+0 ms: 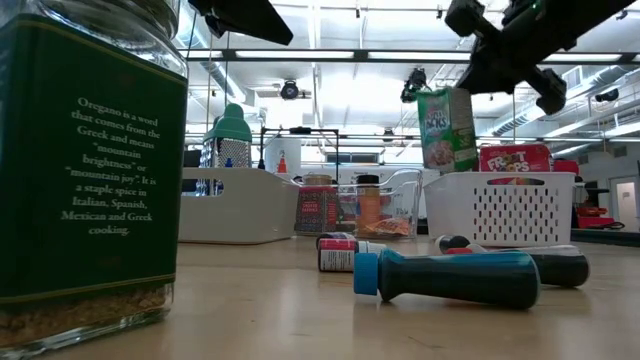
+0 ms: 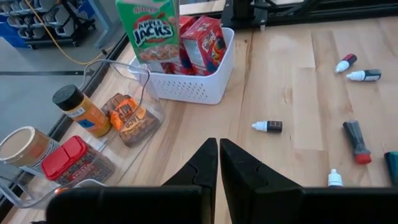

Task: Pick & Place Kitchen Items
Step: Put the green cereal box into the white bin, then put the green seasoning bottle into the transparent bin

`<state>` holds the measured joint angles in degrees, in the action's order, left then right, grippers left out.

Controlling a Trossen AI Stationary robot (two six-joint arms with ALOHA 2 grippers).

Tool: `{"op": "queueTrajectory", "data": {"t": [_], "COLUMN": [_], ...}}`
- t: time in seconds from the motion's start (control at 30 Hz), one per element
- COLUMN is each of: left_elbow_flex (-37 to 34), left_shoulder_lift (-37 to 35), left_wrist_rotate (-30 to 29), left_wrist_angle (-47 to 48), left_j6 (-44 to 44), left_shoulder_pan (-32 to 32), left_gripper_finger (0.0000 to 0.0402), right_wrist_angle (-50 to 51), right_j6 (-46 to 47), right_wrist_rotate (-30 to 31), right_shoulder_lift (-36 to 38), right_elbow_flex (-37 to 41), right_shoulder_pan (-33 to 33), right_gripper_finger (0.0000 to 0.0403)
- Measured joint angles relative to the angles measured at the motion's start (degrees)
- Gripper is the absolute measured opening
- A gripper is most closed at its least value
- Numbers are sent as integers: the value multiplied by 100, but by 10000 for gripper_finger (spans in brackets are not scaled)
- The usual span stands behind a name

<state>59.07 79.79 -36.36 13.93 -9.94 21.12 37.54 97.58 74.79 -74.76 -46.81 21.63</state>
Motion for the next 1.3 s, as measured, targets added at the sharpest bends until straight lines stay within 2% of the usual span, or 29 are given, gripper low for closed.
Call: {"op": "queueTrajectory", "data": {"t": [0.2, 0.6, 0.73, 0.8, 0.9, 1.03, 1.17, 1.3], "left_elbow_flex": [1, 0, 0, 0, 0, 2, 2, 2], "left_shoulder_lift": [0, 0, 0, 0, 0, -2, -2, -2], "left_wrist_rotate": [-4, -2, -2, -2, -2, -4, 12, -55], "left_wrist_angle": [-18, -109, -99, -94, -75, -90, -58, 93], "left_j6": [124, 226, 226, 226, 201, -269, -954, -1414], "left_shoulder_pan": [0, 2, 1, 2, 2, 4, 69, 326], "left_gripper_finger": [27, 27, 27, 27, 27, 27, 27, 27], "right_wrist_angle": [-424, -599, -629, -629, -637, -1117, -1928, -2548], "right_j6": [41, 9, -455, -1026, -2356, -4394, -6609, -8336], "right_wrist_rotate": [-501, -684, -634, -539, -490, -926, -2078, -4009], "right_shoulder_lift": [-31, -31, 107, 249, 555, 1030, 1324, 1363], "right_elbow_flex": [398, 566, 566, 566, 566, 566, 566, 566], "right_shoulder_pan": [-393, -883, -983, -1014, -1036, -1036, -1034, -1032], "right_gripper_finger": [15, 71, 92, 100, 110, 116, 113, 106]}}
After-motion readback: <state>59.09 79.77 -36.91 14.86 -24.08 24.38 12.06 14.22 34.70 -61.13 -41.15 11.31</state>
